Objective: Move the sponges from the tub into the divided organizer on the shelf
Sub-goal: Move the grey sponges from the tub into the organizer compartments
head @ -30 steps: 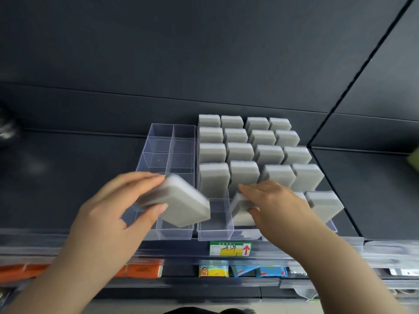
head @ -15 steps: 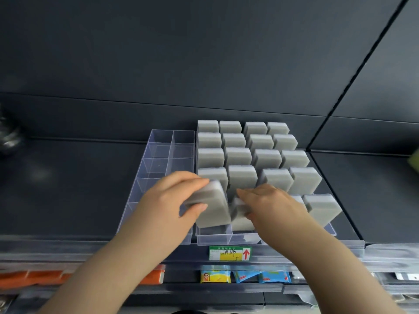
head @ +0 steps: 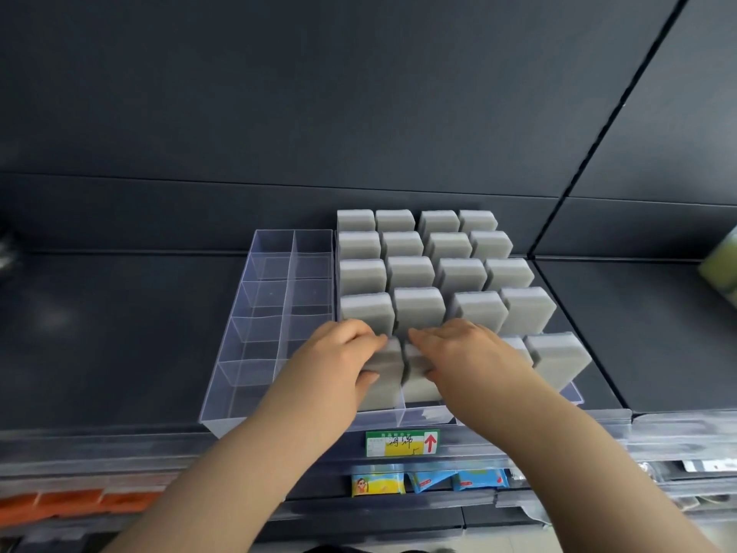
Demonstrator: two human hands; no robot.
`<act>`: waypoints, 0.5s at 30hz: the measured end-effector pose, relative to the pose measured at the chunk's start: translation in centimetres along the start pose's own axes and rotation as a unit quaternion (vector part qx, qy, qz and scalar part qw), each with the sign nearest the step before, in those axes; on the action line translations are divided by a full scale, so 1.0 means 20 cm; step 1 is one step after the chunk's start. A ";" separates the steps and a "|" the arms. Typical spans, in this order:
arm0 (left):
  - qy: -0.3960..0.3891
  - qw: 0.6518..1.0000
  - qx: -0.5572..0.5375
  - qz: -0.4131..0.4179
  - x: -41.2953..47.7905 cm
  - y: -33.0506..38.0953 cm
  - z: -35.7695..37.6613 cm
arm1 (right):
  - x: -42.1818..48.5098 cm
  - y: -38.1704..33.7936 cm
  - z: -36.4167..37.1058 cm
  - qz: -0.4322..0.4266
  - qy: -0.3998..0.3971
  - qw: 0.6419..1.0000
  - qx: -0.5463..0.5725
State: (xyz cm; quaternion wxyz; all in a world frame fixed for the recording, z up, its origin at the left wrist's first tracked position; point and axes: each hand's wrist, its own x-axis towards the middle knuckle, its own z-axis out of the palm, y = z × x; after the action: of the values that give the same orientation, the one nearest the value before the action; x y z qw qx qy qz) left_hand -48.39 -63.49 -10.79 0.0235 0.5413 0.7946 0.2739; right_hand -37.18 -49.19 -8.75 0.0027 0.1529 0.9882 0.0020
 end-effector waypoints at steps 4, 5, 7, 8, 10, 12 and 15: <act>0.005 1.000 -0.003 0.001 0.00 -0.02 0.00 | -0.01 -0.01 -0.01 0.010 -0.001 1.000 0.009; 0.002 1.000 -0.002 0.002 0.00 -0.02 0.00 | -0.01 -0.01 -0.02 0.015 -0.001 1.000 0.016; -0.004 1.000 0.002 0.003 0.00 -0.02 -0.02 | -0.02 -0.01 -0.04 0.023 0.001 0.999 0.040; -0.005 1.000 0.003 0.002 0.00 -0.02 -0.03 | -0.02 -0.01 -0.06 0.028 0.002 0.998 0.052; -0.005 1.000 0.005 0.005 0.01 -0.02 -0.05 | -0.03 0.00 -0.10 0.037 0.006 0.997 0.068; -0.010 1.000 0.008 0.013 0.02 -0.01 -0.07 | -0.06 0.03 -0.14 0.040 0.018 0.996 0.077; -0.010 1.000 0.007 0.017 0.03 0.02 -0.08 | -0.12 0.08 -0.19 0.043 0.045 0.993 0.102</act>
State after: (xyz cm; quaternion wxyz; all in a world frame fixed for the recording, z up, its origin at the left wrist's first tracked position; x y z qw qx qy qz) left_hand -48.79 -63.60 -9.01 0.0226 0.5577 0.7868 0.2633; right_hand -34.47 -48.39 -4.85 -0.0571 0.1942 0.9750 -0.0919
